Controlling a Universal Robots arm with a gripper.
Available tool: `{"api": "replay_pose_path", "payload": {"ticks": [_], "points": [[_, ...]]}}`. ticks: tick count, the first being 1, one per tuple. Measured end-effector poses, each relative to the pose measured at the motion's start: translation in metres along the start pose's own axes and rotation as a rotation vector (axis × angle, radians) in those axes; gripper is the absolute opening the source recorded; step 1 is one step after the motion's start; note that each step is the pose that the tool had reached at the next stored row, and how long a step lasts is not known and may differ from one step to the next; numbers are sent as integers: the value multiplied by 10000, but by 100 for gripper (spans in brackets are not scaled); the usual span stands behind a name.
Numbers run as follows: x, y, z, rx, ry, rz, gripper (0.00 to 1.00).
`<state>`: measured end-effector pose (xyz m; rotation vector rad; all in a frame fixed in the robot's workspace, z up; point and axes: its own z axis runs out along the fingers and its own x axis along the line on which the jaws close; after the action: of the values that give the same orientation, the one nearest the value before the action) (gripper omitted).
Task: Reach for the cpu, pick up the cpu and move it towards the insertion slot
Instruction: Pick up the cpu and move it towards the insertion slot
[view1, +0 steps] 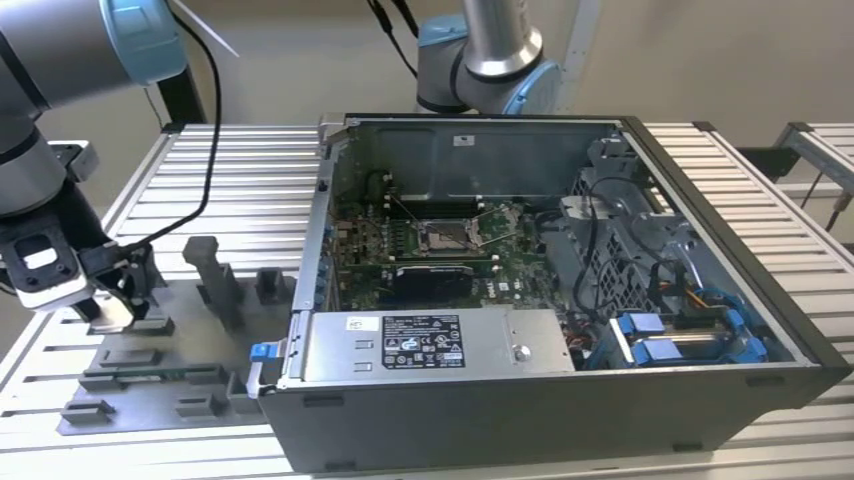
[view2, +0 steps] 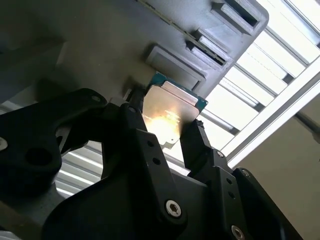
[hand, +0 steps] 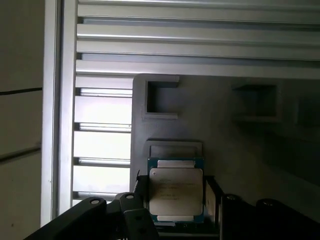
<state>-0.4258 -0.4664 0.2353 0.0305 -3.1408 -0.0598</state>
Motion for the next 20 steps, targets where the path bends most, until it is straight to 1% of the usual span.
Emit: {"api": "replay_pose_path", "payload": {"ticks": [20], "points": [[-1, 2, -85, 1, 1, -2, 0]]}}
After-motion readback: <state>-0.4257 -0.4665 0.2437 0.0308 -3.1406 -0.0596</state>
